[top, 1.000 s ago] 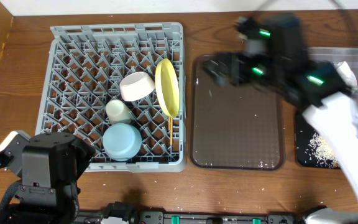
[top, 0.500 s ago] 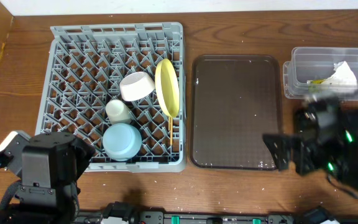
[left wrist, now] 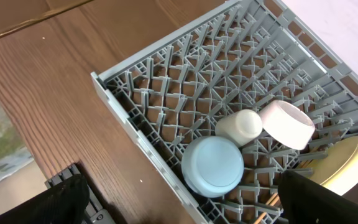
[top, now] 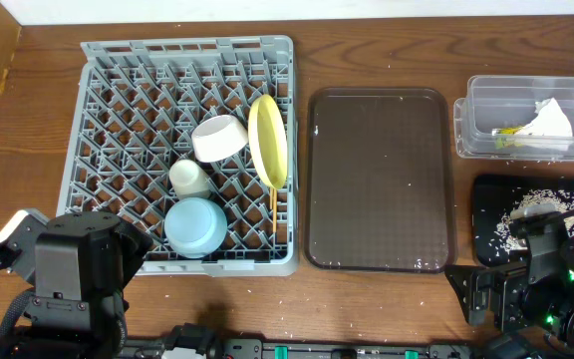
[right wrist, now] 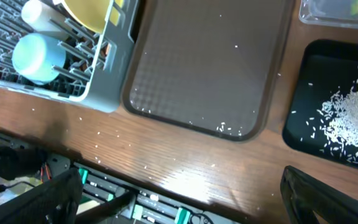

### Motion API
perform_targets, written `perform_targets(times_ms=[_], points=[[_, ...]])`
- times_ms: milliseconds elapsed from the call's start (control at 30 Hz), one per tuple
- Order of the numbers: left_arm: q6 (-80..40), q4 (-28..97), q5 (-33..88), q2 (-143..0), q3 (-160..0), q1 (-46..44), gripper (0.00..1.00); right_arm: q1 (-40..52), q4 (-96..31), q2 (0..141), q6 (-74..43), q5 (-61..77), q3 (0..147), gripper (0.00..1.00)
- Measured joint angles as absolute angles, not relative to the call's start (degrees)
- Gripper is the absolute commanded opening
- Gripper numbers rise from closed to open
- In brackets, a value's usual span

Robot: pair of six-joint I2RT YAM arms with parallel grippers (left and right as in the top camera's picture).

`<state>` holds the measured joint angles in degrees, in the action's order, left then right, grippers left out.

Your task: Sort waste into correct bins and load items into the dishwasher

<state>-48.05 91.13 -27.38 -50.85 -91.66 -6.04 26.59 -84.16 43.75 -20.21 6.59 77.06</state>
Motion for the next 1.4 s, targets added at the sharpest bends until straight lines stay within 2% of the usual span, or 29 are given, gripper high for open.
perform_targets(times_ms=[267, 367, 667, 1000, 1200, 1400], points=[[-48.05, 91.13, -27.38, -50.85, -91.66, -6.04, 0.98, 26.52, -80.51, 43.16, -18.55, 2.15, 74.91, 0.99], [-48.05, 91.15, -27.35, -50.83, -91.66, -6.04, 0.98, 25.32, -70.15, 40.97, -14.87, 1.04, 69.12, 0.99], [-48.05, 91.11, -27.35, -50.83, -91.66, -6.04, 0.98, 13.67, -34.22, 23.38, -9.98, 1.52, 37.01, 0.99], [-48.05, 91.13, -27.38, -50.85, -91.66, -6.04, 0.98, 6.83, -5.93, 7.94, -6.37, 3.51, 10.94, 0.99], [-48.05, 91.15, -27.38, -50.85, -91.66, -6.04, 0.98, 5.1, 5.17, 3.46, -5.56, 4.08, 3.03, 0.99], [-48.05, 91.11, -27.38, -50.83, -91.66, -6.04, 0.98, 1.26, 3.73, 0.95, -3.97, 4.29, 0.43, 0.99]])
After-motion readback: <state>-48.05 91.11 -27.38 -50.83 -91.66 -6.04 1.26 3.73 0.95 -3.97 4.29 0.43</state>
